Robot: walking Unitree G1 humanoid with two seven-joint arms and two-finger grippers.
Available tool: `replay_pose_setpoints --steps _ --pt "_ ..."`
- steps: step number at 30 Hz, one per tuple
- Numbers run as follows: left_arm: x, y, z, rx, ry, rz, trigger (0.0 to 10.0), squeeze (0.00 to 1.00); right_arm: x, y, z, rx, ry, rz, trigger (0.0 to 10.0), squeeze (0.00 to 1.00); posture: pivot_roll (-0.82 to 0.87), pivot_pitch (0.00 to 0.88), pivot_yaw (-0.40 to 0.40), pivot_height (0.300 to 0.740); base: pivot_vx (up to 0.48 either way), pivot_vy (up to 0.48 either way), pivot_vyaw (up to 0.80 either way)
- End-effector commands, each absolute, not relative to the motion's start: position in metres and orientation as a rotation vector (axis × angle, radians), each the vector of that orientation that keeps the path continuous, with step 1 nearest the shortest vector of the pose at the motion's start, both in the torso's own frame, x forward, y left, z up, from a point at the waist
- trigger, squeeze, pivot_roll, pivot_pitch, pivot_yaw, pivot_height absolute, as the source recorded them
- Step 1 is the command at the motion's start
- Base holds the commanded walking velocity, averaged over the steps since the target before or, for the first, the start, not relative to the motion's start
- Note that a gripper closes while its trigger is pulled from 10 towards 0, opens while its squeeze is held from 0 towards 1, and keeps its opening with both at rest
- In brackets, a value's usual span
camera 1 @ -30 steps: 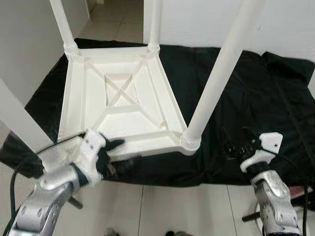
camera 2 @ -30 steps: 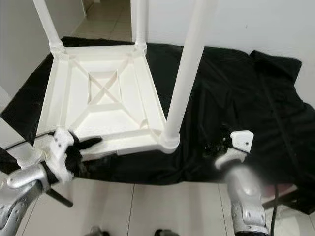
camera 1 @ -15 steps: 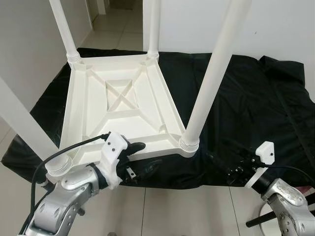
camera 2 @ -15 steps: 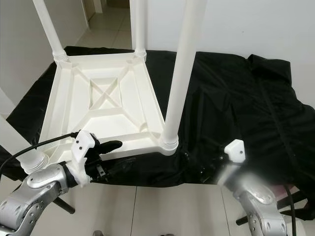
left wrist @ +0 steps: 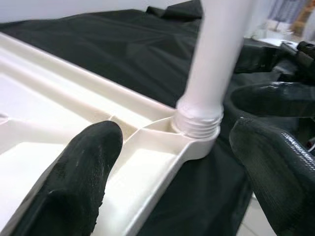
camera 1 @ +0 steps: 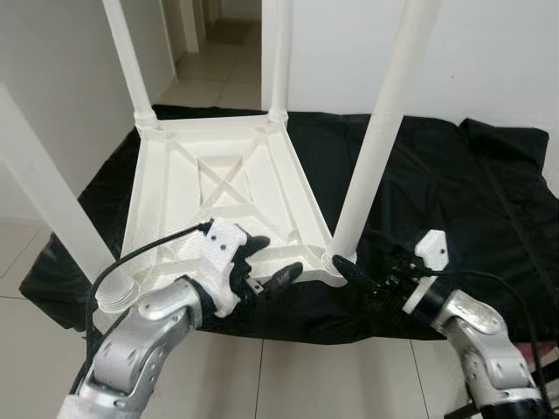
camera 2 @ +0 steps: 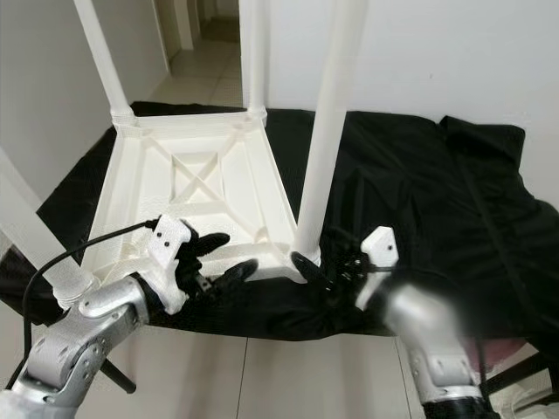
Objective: Building children table
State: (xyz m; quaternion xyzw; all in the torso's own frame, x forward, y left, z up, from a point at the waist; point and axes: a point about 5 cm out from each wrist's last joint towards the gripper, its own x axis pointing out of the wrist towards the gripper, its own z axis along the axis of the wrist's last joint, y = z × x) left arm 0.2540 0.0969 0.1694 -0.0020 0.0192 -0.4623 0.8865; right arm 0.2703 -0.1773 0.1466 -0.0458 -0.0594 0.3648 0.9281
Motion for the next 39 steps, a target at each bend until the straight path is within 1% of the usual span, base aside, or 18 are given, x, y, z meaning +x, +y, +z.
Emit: replay_pose_setpoints --steps 1,7,9,11,14,16,20,21,25,28,31,32,33,35,37,38,39 --pt "0.261 0.099 0.171 -0.004 0.037 -0.897 10.0 0.0 0.275 -0.171 0.144 -0.112 -0.12 0.746 10.0 0.0 0.0 0.0 0.008 0.74 0.0 0.0 0.0" --pt "0.27 0.092 0.174 -0.023 0.023 -0.86 10.0 0.0 0.291 -0.159 0.138 -0.117 -0.109 0.702 10.0 0.0 0.0 0.0 0.016 0.74 0.0 0.0 0.0" --pt "0.271 0.09 0.174 -0.023 0.014 -0.855 10.0 0.0 0.294 -0.158 0.138 -0.114 -0.106 0.69 10.0 0.0 0.0 0.0 0.016 0.74 0.0 0.0 0.0" --pt "0.278 0.084 0.172 -0.022 0.02 -0.807 10.0 0.0 0.307 -0.157 0.137 -0.121 -0.116 0.61 10.0 0.0 0.0 0.0 0.026 0.74 0.0 0.0 0.0" --pt "0.28 0.083 0.171 -0.021 0.022 -0.794 10.0 0.0 0.309 -0.157 0.137 -0.122 -0.119 0.594 10.0 0.0 0.0 0.0 0.026 0.74 0.0 0.0 0.0" --pt "0.292 0.084 0.165 -0.019 0.053 -0.673 10.0 0.0 0.316 -0.159 0.136 -0.092 -0.115 0.54 10.0 0.0 0.0 0.0 0.035 0.74 0.0 0.0 0.0" --pt "0.296 0.079 0.165 -0.015 0.039 -0.651 10.0 0.0 0.323 -0.161 0.135 -0.068 -0.111 0.473 10.0 0.0 0.0 0.0 0.031 0.74 0.0 0.0 0.0" --pt "0.295 0.076 0.169 -0.003 -0.009 -0.659 10.0 0.0 0.326 -0.164 0.135 -0.059 -0.118 0.439 10.0 0.0 0.01 0.0 0.031 0.74 0.0 0.0 0.0" --pt "0.297 0.073 0.168 -0.022 0.013 -0.667 10.0 0.0 0.329 -0.169 0.138 -0.057 -0.133 0.398 10.0 0.0 0.01 0.0 0.026 0.74 0.0 0.0 0.0" --pt "0.298 0.072 0.169 0.008 0.004 -0.678 10.0 0.0 0.333 -0.177 0.139 -0.045 -0.14 0.35 10.0 0.0 0.0 0.0 0.022 0.74 0.0 0.0 0.0" --pt "0.299 0.069 0.171 0.164 -0.068 -0.687 10.0 0.0 0.336 -0.193 0.14 -0.075 -0.14 0.274 10.0 0.0 0.0 0.0 0.019 0.74 0.0 0.0 0.0" --pt "0.299 0.069 0.171 0.164 -0.068 -0.687 10.0 0.0 0.336 -0.193 0.14 -0.075 -0.14 0.274 10.0 0.0 0.0 0.0 0.019 0.74 0.0 0.0 0.0" --pt "0.299 0.068 0.172 0.21 -0.101 -0.677 10.0 0.0 0.336 -0.197 0.14 -0.088 -0.143 0.248 10.0 0.0 0.0 0.0 0.019 0.74 0.0 0.0 0.0" --pt "0.3 0.065 0.171 0.188 -0.084 -0.694 10.0 0.0 0.336 -0.204 0.138 -0.107 -0.137 0.217 10.0 0.0 0.0 0.0 0.021 0.74 0.0 0.0 0.0" --pt "0.3 0.064 0.171 0.173 -0.075 -0.702 10.0 0.0 0.336 -0.205 0.138 -0.108 -0.137 0.214 10.0 0.0 0.0 0.0 0.021 0.74 0.0 0.0 0.0" --pt "0.3 0.062 0.169 0.13 -0.034 -0.721 10.0 0.0 0.336 -0.205 0.138 -0.11 -0.14 0.207 10.0 0.0 0.0 0.0 0.024 0.74 0.0 0.0 0.0" --pt "0.299 0.06 0.169 0.129 -0.026 -0.73 10.0 0.0 0.335 -0.205 0.138 -0.109 -0.145 0.205 10.0 0.0 -0.01 0.0 0.022 0.74 0.0 0.0 0.0"
